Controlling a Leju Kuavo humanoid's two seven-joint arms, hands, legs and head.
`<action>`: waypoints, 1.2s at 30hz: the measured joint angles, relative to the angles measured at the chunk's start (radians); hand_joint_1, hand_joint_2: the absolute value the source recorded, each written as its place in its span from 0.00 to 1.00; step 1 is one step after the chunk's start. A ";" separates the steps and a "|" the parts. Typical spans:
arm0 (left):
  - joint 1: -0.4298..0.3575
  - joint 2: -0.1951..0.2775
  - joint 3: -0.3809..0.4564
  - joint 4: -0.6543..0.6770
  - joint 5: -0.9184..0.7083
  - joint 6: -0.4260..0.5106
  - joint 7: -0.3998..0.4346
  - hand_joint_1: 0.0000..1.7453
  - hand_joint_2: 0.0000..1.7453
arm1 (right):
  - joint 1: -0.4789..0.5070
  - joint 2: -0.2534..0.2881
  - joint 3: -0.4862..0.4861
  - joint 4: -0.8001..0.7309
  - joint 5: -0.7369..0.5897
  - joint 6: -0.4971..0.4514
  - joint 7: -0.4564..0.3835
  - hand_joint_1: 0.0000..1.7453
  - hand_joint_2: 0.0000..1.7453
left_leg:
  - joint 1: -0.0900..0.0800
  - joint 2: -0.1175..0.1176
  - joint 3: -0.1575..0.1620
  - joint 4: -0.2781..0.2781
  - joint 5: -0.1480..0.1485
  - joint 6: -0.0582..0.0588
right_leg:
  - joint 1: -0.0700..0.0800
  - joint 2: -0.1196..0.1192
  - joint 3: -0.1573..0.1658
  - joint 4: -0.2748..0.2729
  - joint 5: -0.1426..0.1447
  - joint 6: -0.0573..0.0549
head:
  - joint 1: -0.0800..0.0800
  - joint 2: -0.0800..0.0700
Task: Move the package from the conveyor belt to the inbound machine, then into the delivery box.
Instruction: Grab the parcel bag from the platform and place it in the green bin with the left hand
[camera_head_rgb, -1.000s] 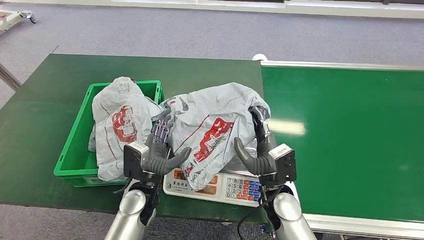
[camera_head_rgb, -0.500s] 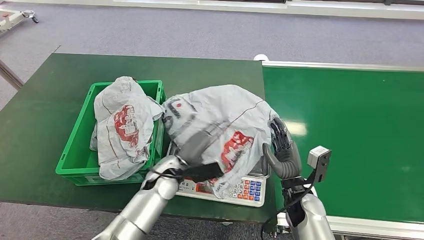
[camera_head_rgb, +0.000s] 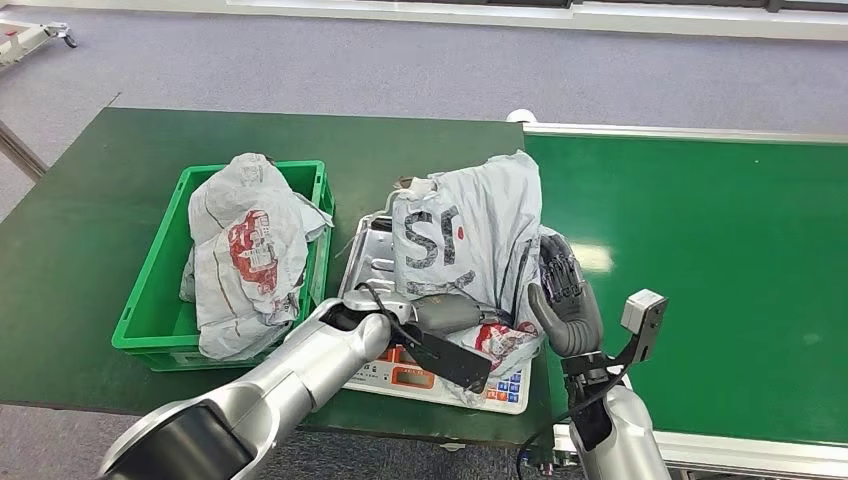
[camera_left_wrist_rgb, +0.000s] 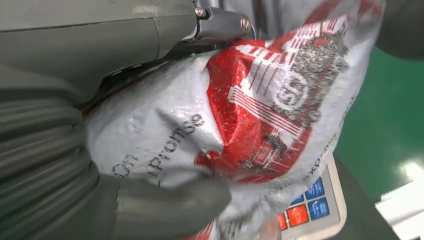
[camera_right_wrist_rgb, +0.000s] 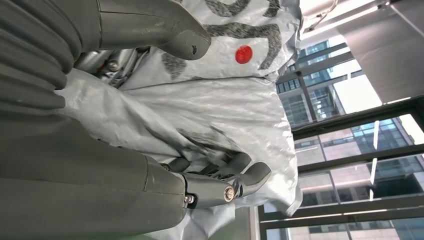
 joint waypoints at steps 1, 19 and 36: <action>-0.013 -0.001 -0.008 0.008 0.004 -0.026 0.005 1.00 1.00 | -0.005 0.000 0.000 0.002 -0.005 0.001 0.001 0.00 1.00 | 0.000 0.000 0.001 0.000 0.000 0.000 | 0.000 0.000 0.001 0.000 0.000 0.000 | 0.000 0.000; -0.096 0.084 -0.095 -0.222 0.156 0.076 -0.014 1.00 1.00 | 0.022 -0.001 0.002 0.000 -0.040 0.021 0.002 0.00 1.00 | 0.000 0.000 0.002 0.000 0.003 -0.002 | 0.001 0.000 -0.001 0.000 0.002 -0.001 | 0.000 0.000; -0.088 0.326 -0.149 -0.660 0.127 0.272 0.137 1.00 1.00 | 0.120 0.000 -0.052 -0.127 -0.001 0.005 0.038 0.00 1.00 | 0.000 0.001 -0.002 0.000 0.002 -0.001 | 0.000 0.000 -0.003 0.000 0.001 -0.001 | 0.000 0.000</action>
